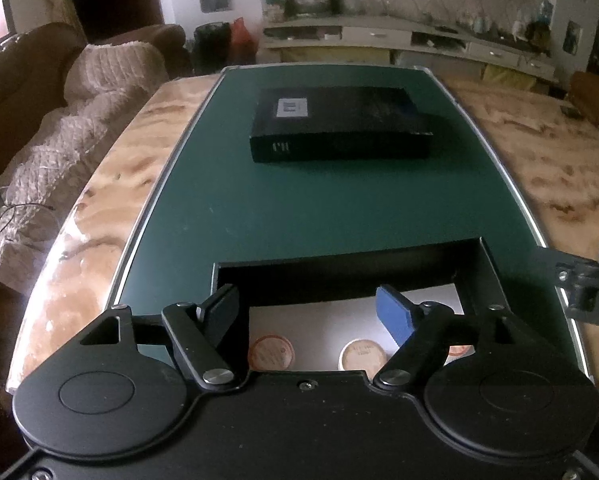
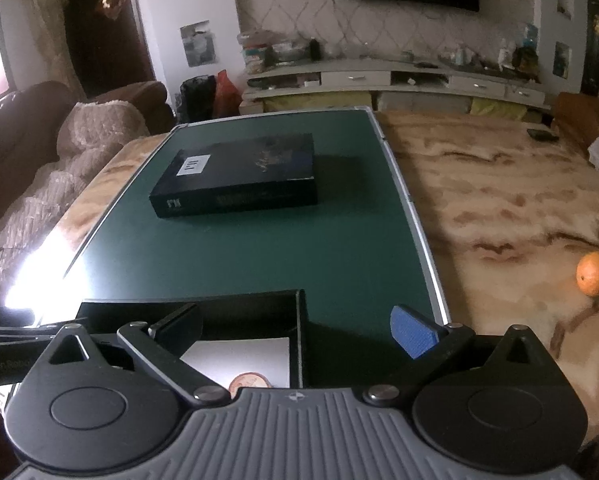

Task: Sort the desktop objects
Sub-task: 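Withdraw the left tool up and away from the tray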

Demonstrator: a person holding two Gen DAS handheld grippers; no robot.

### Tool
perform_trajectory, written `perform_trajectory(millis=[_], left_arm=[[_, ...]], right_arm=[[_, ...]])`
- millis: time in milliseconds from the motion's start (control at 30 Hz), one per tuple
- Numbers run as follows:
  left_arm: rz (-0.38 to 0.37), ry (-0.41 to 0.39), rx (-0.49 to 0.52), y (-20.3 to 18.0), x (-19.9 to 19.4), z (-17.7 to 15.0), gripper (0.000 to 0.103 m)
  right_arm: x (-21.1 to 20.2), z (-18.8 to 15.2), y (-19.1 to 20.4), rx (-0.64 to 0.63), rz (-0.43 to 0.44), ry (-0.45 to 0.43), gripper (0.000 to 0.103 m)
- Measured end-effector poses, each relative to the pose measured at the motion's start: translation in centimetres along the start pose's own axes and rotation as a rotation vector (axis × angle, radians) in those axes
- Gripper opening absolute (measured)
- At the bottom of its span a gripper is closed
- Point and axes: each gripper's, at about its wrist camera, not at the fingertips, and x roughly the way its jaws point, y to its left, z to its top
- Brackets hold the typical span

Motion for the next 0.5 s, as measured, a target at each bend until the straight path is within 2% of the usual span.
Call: perform_trajectory(millis=[333, 500], left_arm=[[0.018, -0.056, -0.005, 1.4, -0.6, 1.4, 0.079], [0.030, -0.102, -0.008, 2.1, -1.0, 2.6, 0.086]], right_arm=[[0.5, 2.1, 2.2, -0.062, -0.003, -0.030, 0.103], [1.1, 3.6, 3.1, -0.086, -0.009, -0.047, 0.103]])
